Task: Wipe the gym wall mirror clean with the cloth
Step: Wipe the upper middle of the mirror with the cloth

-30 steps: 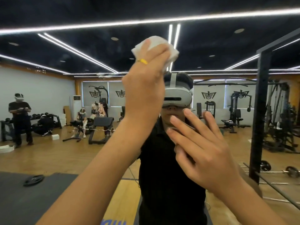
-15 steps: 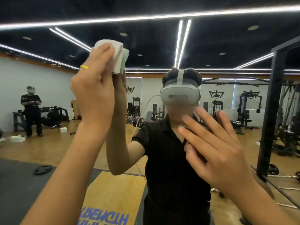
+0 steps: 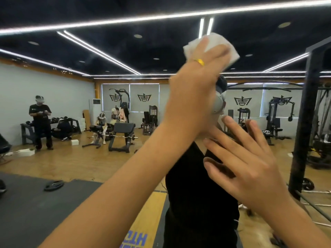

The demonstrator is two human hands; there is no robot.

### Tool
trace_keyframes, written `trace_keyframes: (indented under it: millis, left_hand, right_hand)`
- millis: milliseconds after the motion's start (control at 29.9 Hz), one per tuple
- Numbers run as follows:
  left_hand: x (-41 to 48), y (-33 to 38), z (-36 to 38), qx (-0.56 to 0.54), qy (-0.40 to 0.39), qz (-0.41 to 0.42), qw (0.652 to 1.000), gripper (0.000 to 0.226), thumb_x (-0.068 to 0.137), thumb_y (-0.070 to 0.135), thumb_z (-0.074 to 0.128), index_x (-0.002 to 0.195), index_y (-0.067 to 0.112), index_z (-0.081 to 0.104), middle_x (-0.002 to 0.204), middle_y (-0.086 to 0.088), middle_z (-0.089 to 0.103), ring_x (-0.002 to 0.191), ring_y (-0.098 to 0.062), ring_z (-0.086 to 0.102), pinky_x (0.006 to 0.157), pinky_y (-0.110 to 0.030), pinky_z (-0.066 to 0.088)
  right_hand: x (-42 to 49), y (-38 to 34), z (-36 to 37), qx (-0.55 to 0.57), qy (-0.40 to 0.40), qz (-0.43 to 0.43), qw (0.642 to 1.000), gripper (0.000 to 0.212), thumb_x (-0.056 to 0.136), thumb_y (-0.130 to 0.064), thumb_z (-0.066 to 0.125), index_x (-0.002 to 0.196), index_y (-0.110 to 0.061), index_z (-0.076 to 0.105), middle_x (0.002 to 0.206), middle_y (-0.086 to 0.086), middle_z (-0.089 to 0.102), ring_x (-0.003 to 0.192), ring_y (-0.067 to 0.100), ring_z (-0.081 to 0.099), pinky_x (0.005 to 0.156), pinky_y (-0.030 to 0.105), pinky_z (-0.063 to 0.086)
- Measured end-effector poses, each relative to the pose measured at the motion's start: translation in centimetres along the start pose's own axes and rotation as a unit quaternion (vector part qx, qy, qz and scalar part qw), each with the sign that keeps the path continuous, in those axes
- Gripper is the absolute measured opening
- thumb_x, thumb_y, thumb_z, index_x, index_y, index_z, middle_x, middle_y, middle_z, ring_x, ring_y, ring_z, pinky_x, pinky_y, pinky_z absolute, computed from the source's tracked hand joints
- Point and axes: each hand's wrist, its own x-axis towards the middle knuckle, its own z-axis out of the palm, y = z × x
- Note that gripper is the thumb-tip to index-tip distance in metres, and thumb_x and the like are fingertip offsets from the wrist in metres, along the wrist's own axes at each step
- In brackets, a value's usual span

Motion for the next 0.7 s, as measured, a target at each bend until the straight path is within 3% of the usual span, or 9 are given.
trace_keyframes:
  millis: [100,167,267,301,435,535,702]
  left_hand:
    - [-0.6,-0.4,-0.1,-0.001,-0.024,0.033,0.999,0.038,0.083,-0.005,0.078,0.120,0.003,0.073,0.127,-0.007,0.072,0.123,-0.034,0.064,0.101,-0.036,0.054]
    - [-0.6,-1.8,-1.4,0.011,-0.019,0.028,0.999,0.033,0.086,-0.003,0.076,0.118,0.002,0.074,0.125,-0.009,0.072,0.118,-0.031,0.067,0.099,-0.033,0.056]
    - [-1.4,-4.4,-3.9,0.047,0.004,-0.005,0.999,0.023,0.097,0.007,0.062,0.116,0.004,0.074,0.122,-0.007,0.073,0.104,-0.016,0.067,0.100,-0.009,0.046]
    - [-1.9,-5.6,-4.9,0.059,0.008,-0.025,0.998,0.026,0.099,0.012,0.057,0.117,0.005,0.074,0.123,-0.007,0.073,0.104,-0.016,0.067,0.099,-0.007,0.045]
    - [-4.1,-9.0,-7.7,0.093,0.035,-0.146,0.984,0.027,0.106,0.016,0.054,0.125,0.011,0.073,0.129,0.000,0.071,0.107,-0.014,0.069,0.094,-0.023,0.056]
    - [-3.2,-7.8,-6.4,0.073,0.082,-0.222,0.969,0.028,0.105,0.021,0.055,0.126,0.014,0.073,0.125,0.003,0.072,0.111,-0.010,0.067,0.094,-0.026,0.056]
    - [-1.7,-3.4,-3.4,0.013,0.079,-0.154,0.985,0.024,0.100,0.013,0.058,0.117,0.010,0.076,0.115,0.003,0.075,0.099,-0.007,0.067,0.088,-0.013,0.054]
  right_hand:
    - [-0.1,0.0,0.0,-0.002,0.006,-0.004,1.000,0.039,0.096,-0.032,0.069,0.131,-0.015,0.068,0.149,0.006,0.055,0.147,0.032,0.043,0.120,0.063,0.028]
    - [0.0,0.0,0.0,-0.001,0.008,-0.003,1.000,0.040,0.096,-0.032,0.069,0.132,-0.015,0.068,0.149,0.006,0.055,0.147,0.031,0.043,0.121,0.063,0.028]
    - [0.0,0.0,0.1,0.004,0.008,-0.002,1.000,0.039,0.097,-0.032,0.068,0.132,-0.015,0.067,0.148,0.006,0.056,0.146,0.031,0.044,0.121,0.062,0.028]
    - [0.0,0.0,0.1,0.005,0.009,-0.002,1.000,0.039,0.097,-0.032,0.067,0.132,-0.015,0.067,0.148,0.006,0.056,0.146,0.032,0.044,0.120,0.063,0.029]
    - [0.0,0.0,0.2,0.003,0.009,-0.002,1.000,0.038,0.097,-0.031,0.068,0.131,-0.014,0.070,0.148,0.007,0.057,0.145,0.032,0.045,0.118,0.065,0.032]
    - [0.0,-0.2,0.2,-0.001,0.011,0.006,1.000,0.038,0.096,-0.031,0.069,0.129,-0.014,0.071,0.148,0.006,0.056,0.146,0.031,0.045,0.119,0.064,0.030]
    - [-0.1,-0.1,0.2,0.002,0.013,0.006,1.000,0.039,0.094,-0.030,0.071,0.130,-0.015,0.070,0.147,0.006,0.057,0.145,0.031,0.046,0.118,0.065,0.032]
